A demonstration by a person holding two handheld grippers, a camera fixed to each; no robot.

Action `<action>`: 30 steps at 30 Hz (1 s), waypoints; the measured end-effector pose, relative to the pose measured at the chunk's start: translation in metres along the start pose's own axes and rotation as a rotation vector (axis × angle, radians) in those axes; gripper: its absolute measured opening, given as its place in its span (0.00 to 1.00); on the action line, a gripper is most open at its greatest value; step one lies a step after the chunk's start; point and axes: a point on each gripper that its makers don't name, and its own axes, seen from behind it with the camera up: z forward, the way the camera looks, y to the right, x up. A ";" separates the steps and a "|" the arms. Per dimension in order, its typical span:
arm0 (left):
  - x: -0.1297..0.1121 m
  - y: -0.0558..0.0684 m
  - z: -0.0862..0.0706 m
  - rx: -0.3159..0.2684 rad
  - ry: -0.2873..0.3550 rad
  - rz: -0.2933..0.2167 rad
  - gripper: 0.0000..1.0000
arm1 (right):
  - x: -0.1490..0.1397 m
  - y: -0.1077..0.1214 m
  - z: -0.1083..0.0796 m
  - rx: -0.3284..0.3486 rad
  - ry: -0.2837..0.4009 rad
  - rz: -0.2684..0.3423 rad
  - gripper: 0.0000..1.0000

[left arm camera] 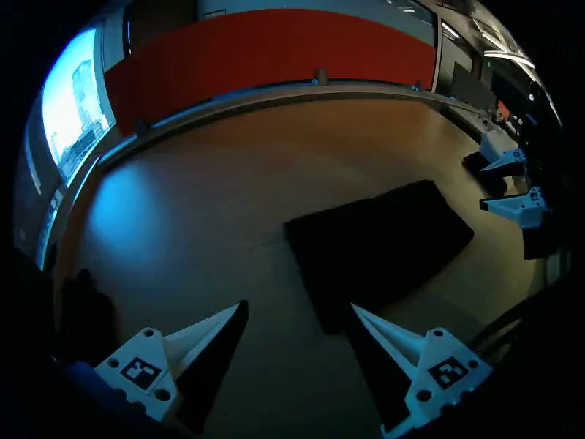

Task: Fold towel

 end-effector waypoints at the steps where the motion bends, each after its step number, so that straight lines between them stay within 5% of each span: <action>1: -0.001 0.000 -0.001 0.000 -0.001 -0.004 0.92 | -0.001 0.000 0.000 -0.001 -0.002 0.002 0.93; 30: -0.037 -0.009 -0.045 0.069 0.024 -0.147 0.92 | -0.020 -0.007 0.003 0.075 -0.051 -0.095 0.93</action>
